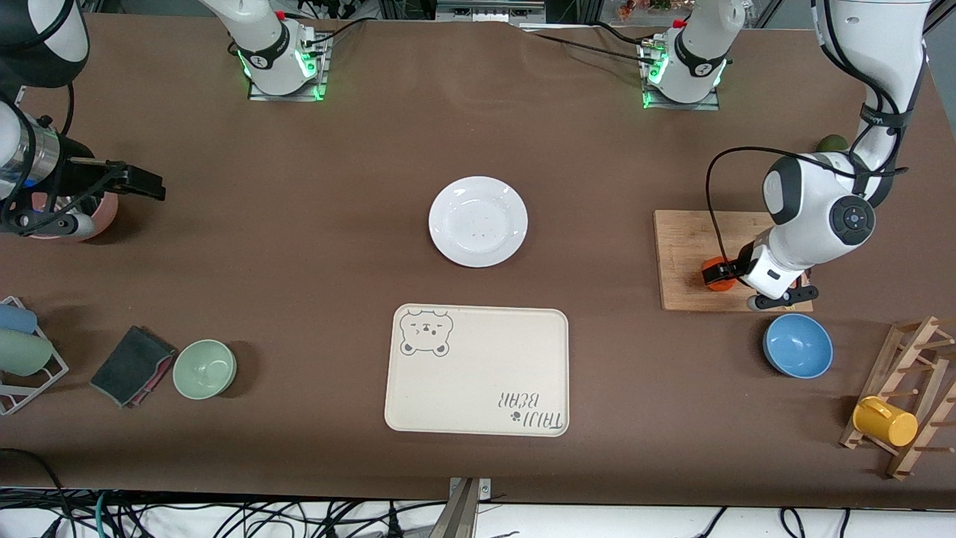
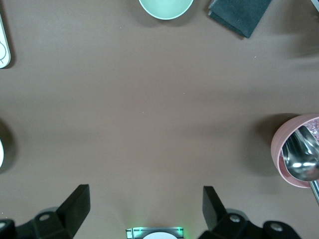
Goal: Place orange and plate with both arms
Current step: 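Close the left gripper on the orange and lift it, then carry the orange with the left gripper over the white plate, then release the orange onto the plate while the right gripper reaches the plate, then grasp the plate rim with the right gripper while the left gripper withdraws, then slide the plate with the right gripper onto the bear tray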
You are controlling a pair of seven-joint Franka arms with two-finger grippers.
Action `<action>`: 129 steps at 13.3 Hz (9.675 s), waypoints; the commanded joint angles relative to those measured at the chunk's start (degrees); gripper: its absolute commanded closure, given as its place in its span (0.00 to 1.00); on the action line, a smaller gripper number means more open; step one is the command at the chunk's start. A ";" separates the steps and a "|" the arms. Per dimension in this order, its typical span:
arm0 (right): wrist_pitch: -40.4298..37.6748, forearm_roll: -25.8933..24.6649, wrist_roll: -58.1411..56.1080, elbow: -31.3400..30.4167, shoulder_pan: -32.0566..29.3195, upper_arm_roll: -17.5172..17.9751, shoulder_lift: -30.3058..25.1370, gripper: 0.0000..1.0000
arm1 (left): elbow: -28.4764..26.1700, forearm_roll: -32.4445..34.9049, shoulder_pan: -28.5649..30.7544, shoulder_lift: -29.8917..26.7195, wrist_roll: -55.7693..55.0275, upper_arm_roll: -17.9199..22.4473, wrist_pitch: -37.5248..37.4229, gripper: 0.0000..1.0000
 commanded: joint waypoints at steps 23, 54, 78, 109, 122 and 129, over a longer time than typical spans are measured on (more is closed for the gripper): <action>-0.29 0.74 -0.58 -0.13 -0.21 0.16 -0.49 0.00 | 19.14 -0.16 -8.59 -3.66 -33.72 -25.48 -17.03 0.96; -0.55 2.32 -0.67 -0.13 0.67 0.25 0.92 0.00 | 25.12 16.36 -25.14 14.20 -56.76 -23.37 -6.28 0.00; 52.09 75.60 -24.89 -35.11 9.63 18.45 15.85 0.00 | 33.74 6.08 -1.74 -15.42 -7.64 -5.73 -47.53 0.00; 48.31 82.22 -45.34 -14.22 7.53 19.24 31.23 1.00 | 33.83 2.74 -3.51 -17.98 -7.19 2.38 -55.97 0.00; 57.36 75.71 -25.45 26.85 11.38 16.95 59.72 1.00 | 33.74 2.74 -3.60 -17.80 -7.19 2.30 -56.32 0.00; 58.16 65.64 -25.19 27.03 11.57 15.63 58.93 0.00 | 33.74 2.74 -3.60 -17.80 -7.19 2.30 -56.32 0.00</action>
